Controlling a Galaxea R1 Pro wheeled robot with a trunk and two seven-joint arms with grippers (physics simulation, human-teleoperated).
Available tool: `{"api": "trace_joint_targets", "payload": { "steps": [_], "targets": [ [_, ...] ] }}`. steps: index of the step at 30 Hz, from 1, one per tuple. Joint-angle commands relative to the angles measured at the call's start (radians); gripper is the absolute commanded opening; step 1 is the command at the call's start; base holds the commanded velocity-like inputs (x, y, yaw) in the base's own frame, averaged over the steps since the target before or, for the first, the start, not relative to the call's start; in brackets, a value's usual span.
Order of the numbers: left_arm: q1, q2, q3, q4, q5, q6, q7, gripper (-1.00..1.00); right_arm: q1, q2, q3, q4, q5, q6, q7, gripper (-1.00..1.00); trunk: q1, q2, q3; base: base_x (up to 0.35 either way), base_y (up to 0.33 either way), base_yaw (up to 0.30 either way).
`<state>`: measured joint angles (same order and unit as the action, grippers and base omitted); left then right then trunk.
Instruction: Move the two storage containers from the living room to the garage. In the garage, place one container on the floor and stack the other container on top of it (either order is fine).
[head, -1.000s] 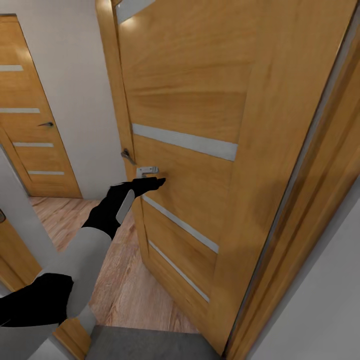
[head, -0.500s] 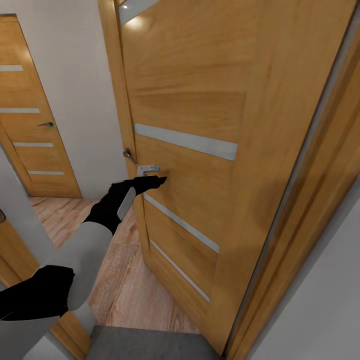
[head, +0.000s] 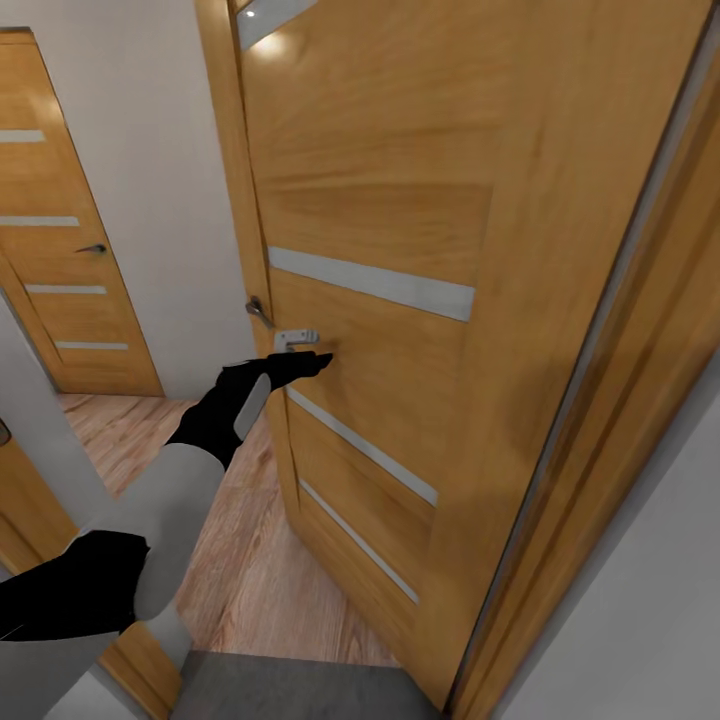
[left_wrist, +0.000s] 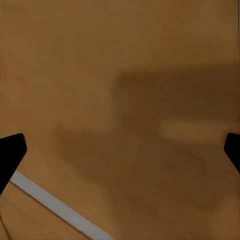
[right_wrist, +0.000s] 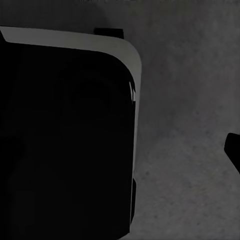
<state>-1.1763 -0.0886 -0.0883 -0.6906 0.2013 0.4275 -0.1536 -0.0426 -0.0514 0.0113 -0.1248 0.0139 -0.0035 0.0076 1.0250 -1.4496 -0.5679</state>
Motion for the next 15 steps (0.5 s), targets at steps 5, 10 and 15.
{"api": "trace_joint_targets", "payload": {
  "steps": [5, 10, 15],
  "targets": [
    [0.0, 0.001, -0.001, -0.007, 0.015, 0.011, -0.019, 1.0, -0.001, 0.0, 0.001, -0.001, 0.001, 0.0, 0.002, 1.0, 0.0, 0.0, -0.001, 0.0, 0.0, -0.16],
    [0.0, 0.001, -0.001, -0.01, 0.015, 0.011, -0.025, 1.0, -0.003, 0.0, 0.001, -0.001, 0.001, 0.0, 0.002, 1.0, 0.0, 0.0, -0.001, 0.008, 0.022, -0.071],
    [0.0, 0.002, -0.002, -0.012, 0.015, 0.01, -0.026, 1.0, -0.003, 0.0, 0.001, 0.0, 0.001, 0.0, 0.002, 1.0, 0.0, 0.0, -0.001, 0.03, 0.047, -0.129]
  ]
}}
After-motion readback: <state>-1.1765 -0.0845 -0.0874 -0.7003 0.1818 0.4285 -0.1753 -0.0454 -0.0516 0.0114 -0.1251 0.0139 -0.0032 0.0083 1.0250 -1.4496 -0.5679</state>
